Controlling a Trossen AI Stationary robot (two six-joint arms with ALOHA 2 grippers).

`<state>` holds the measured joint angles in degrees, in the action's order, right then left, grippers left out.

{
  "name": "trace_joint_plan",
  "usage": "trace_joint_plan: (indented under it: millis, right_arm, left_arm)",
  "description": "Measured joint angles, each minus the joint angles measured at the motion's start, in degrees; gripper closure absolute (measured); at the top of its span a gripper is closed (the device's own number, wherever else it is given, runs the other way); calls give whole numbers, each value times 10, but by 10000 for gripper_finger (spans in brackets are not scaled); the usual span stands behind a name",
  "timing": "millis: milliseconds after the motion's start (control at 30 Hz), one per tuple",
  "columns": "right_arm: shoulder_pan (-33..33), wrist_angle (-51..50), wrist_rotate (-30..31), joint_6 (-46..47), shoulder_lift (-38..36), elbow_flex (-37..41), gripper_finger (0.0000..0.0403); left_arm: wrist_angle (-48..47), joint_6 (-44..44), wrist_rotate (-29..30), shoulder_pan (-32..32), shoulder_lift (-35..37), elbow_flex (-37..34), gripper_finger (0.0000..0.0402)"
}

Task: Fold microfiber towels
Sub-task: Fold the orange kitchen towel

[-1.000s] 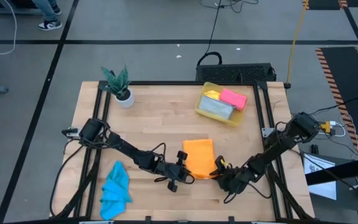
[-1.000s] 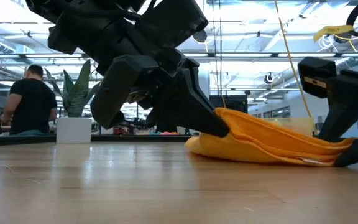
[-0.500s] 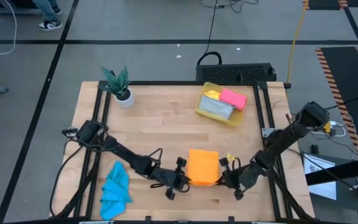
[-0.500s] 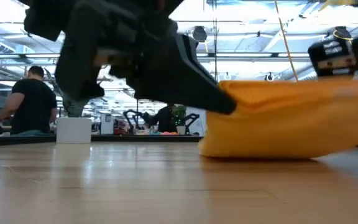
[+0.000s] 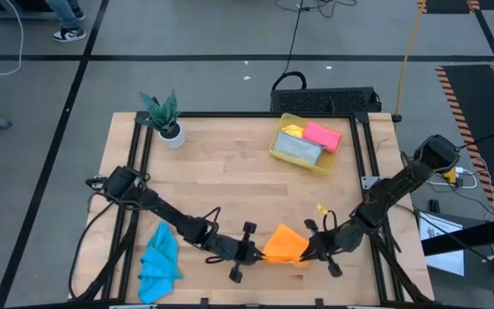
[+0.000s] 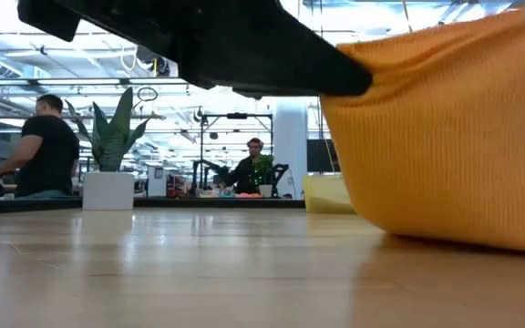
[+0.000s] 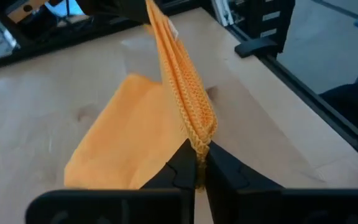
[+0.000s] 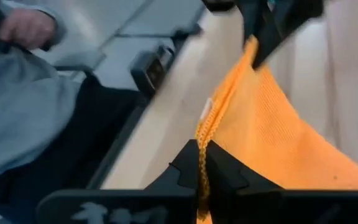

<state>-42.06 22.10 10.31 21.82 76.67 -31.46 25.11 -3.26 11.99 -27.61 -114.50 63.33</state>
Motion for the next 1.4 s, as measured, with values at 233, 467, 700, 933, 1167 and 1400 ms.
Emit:
trace_joint_plan:
  millis: [233,467,700,933,1167,1400]
  right_arm:
    - [27,-63,1,73,-1,0,400]
    - [9,-80,-1,131,-2,0,400]
    - [-8,-99,16,180,-2,0,399]
    - [16,-84,9,148,10,0,399]
    - [23,13,-101,119,27,-1,399]
    - [-27,10,-52,192,24,-1,400]
  left_arm:
    - [4,21,-41,46,-1,0,391]
    - [25,20,-120,94,-3,0,394]
    - [34,30,-135,106,-7,0,386]
    - [20,30,-108,54,-7,0,387]
    - [48,61,-92,20,-7,0,395]
    - [66,60,-105,51,-7,0,389]
